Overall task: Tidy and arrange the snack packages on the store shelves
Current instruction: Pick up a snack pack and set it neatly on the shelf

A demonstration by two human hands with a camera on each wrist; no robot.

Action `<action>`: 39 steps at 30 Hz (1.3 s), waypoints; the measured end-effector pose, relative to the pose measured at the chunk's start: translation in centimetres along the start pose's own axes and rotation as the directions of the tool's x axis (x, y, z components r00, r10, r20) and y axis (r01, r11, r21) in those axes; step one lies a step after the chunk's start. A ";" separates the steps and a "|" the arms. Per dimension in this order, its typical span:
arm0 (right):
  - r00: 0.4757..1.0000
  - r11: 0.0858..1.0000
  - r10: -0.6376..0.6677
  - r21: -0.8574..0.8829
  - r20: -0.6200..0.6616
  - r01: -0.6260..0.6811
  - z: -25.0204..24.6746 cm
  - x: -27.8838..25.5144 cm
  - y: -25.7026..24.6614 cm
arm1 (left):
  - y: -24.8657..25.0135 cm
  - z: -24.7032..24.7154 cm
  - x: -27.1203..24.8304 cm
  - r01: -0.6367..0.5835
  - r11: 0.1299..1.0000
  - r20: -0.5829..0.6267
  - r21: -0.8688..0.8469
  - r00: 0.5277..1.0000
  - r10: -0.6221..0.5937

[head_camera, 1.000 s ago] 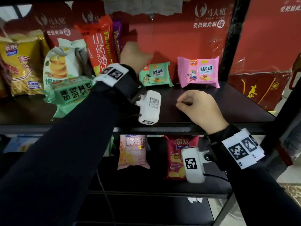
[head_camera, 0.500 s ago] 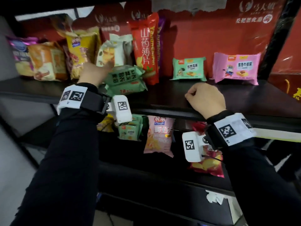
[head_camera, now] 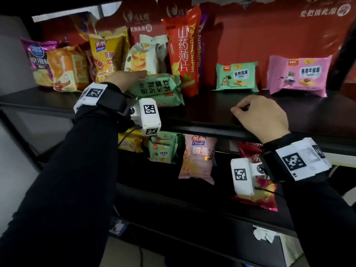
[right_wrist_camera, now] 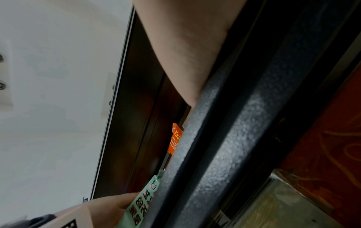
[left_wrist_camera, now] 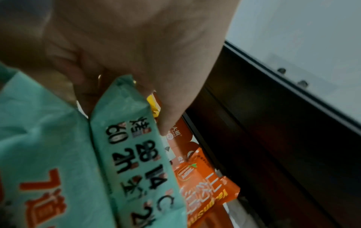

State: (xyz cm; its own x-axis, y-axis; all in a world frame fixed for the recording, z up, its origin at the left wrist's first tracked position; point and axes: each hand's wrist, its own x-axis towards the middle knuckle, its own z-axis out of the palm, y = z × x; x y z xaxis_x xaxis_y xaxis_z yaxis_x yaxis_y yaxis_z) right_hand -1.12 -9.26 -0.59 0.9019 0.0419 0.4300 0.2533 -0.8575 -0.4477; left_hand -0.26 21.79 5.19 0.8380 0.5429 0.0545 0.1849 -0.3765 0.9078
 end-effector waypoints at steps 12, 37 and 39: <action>1.000 0.997 -0.016 0.075 -0.002 0.016 -0.3 0.1 0.6 | 3.2 -2.3 -3.4 -0.377 0.860 -0.345 -0.345 0.902 0.258; 0.986 0.998 0.031 -0.048 -0.164 -0.040 -2.0 -0.8 5.5 | 8.7 19.8 3.2 -0.238 0.937 0.282 0.255 0.945 0.163; 0.985 0.998 0.032 -0.056 -0.172 -0.042 -2.0 -0.8 5.4 | 8.7 19.8 3.2 -0.267 0.914 0.271 0.306 0.944 0.185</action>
State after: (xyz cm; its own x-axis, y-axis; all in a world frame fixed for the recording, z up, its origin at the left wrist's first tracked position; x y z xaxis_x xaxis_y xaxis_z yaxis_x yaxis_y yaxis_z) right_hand -1.19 -14.94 -1.81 0.8360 -0.0737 0.5438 0.1956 -0.8858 -0.4208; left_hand 14.23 5.38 5.03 0.9651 0.2393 0.1066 0.1021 -0.7185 0.6880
